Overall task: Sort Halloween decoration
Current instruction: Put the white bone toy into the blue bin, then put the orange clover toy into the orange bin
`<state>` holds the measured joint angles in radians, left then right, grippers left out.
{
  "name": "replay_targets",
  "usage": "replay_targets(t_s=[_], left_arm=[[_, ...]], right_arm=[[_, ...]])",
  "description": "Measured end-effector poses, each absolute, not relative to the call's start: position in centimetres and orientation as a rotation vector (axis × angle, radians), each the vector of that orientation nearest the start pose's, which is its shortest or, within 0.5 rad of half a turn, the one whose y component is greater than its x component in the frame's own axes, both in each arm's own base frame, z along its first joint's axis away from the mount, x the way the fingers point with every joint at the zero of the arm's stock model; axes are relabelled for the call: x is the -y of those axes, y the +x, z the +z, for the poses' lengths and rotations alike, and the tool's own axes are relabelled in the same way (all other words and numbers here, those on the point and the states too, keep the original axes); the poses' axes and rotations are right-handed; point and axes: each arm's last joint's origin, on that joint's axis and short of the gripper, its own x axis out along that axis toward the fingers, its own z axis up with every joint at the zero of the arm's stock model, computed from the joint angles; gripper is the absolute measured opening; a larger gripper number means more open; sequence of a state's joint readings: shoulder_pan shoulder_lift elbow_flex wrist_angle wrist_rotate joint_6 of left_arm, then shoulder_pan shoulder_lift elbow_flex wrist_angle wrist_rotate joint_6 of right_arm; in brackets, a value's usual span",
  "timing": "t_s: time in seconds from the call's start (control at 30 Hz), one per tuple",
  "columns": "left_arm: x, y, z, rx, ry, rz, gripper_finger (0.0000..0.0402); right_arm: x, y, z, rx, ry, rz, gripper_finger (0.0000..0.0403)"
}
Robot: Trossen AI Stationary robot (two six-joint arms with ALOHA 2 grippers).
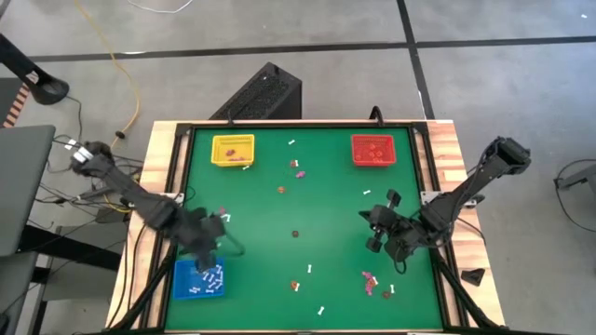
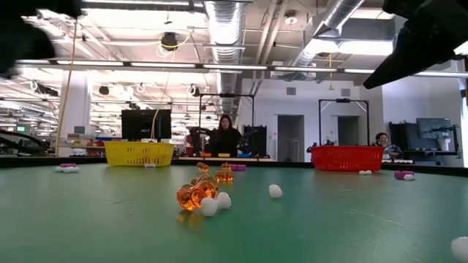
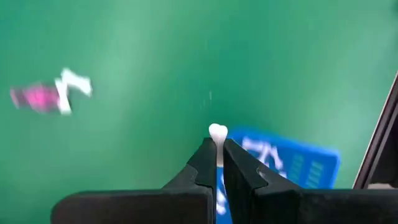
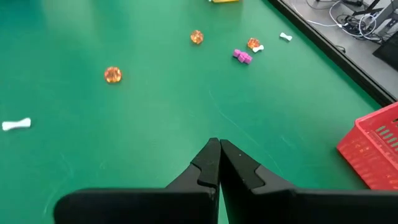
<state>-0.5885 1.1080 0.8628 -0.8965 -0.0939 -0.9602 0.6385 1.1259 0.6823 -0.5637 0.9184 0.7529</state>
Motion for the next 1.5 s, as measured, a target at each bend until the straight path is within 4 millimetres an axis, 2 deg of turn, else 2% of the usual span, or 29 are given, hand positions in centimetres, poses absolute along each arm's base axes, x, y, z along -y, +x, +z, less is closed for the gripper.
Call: replay_targets(t_s=[0.1, 0.23, 0.33, 0.53, 0.67, 1.0, 1.2, 1.4, 1.5], left_arm=[[12.3, 14.5, 23.9, -1.183, -0.508, 0.132, 0.0], [13.7, 13.3, 22.8, -1.205, -0.552, 0.126, 0.0], [14.4, 13.1, 22.2, -1.199, -0.579, 0.103, 0.0], [15.7, 13.7, 22.3, -1.076, -0.638, -0.043, 0.0], [15.6, 13.7, 22.1, -1.069, -0.649, -0.004, 0.0007], [15.5, 13.5, 22.0, -1.147, -0.691, -0.013, 0.0084], [14.8, 13.9, 21.8, -1.186, -0.664, -0.003, 0.0108], [13.6, 15.4, 22.0, -1.095, -0.572, -0.021, 0.0109], [12.8, 17.1, 22.4, -0.96, -0.52, -0.043, 0.0109]], right_arm=[[-9.8, 17.7, 22.0, -0.546, 0.029, -0.506, 0.0033], [-9.3, 18.1, 22.1, -0.537, 0.047, -0.528, 0.0033], [-9.3, 18.1, 22.1, -0.534, 0.053, -0.531, 0.0033], [-9.3, 18.1, 22.1, -0.535, 0.054, -0.529, 0.0033], [-9.3, 18.1, 22.1, -0.538, 0.042, -0.524, 0.0033], [-9.4, 18.1, 22.0, -0.557, 0.043, -0.503, 0.0033], [-9.4, 18.1, 22.0, -0.557, 0.043, -0.503, 0.0033], [-9.4, 18.1, 22.0, -0.556, 0.043, -0.503, 0.0033], [-9.4, 18.1, 22.0, -0.556, 0.043, -0.503, 0.0033]])
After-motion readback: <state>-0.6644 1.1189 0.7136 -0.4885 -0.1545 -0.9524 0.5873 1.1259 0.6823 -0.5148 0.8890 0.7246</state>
